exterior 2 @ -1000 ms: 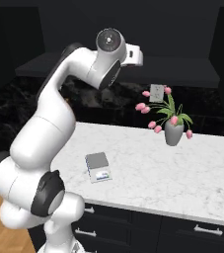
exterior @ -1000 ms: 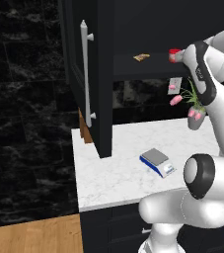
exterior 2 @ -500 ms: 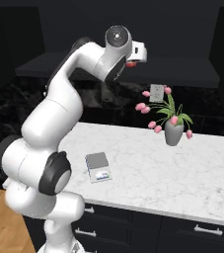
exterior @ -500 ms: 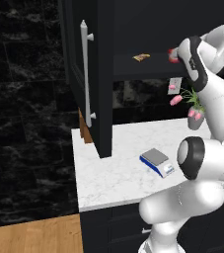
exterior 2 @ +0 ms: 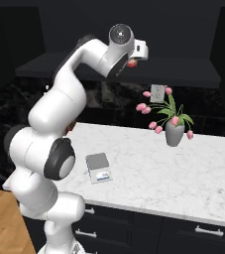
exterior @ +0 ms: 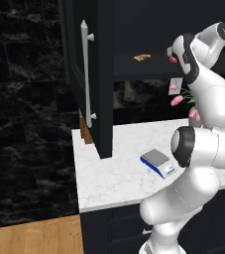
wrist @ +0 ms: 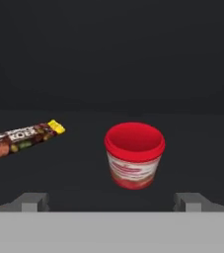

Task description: Pick the jam and place it on the digital scale for weighing, and close the cabinet.

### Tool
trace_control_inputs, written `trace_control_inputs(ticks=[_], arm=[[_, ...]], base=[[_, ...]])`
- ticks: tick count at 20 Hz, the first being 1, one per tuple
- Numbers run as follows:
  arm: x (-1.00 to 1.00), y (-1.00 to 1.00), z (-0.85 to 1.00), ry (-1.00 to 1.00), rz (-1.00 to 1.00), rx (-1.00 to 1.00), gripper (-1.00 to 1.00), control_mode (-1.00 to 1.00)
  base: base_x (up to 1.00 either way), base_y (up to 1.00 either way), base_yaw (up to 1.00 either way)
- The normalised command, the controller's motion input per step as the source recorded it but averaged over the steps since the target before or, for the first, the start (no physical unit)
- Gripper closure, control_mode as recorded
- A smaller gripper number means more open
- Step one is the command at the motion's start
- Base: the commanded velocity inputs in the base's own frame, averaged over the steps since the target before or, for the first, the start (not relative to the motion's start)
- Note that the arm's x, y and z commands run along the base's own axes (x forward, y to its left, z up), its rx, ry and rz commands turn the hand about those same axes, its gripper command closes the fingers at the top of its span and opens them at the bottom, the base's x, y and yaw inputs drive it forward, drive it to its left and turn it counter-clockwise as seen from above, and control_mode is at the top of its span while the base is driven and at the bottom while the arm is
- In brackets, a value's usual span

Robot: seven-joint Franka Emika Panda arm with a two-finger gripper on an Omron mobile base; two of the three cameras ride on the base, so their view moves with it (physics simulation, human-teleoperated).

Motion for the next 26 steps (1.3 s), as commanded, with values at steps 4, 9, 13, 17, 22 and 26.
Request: trace_control_inputs(ticks=[4, 9, 13, 17, 22, 26], arm=[[0.27, 0.00, -0.10, 0.00, 0.00, 0.00, -1.00, -1.00], [0.24, 0.00, -0.12, 0.00, 0.00, 0.00, -1.00, -1.00], [0.28, -0.02, -0.05, 0.01, 0.00, 0.00, -1.00, -1.00], [0.23, -0.11, -0.04, 0.02, 0.00, 0.00, -1.00, -1.00], [0.21, -0.04, 0.00, 0.01, 0.00, 0.00, -1.00, -1.00], [0.23, -0.02, -0.02, 0.01, 0.00, 0.00, -1.00, -1.00]], base=[[0.00, 0.00, 0.00], [0.00, 0.00, 0.00], [0.00, 0.00, 0.00], [0.00, 0.00, 0.00], [0.00, 0.00, 0.00], [0.00, 0.00, 0.00]])
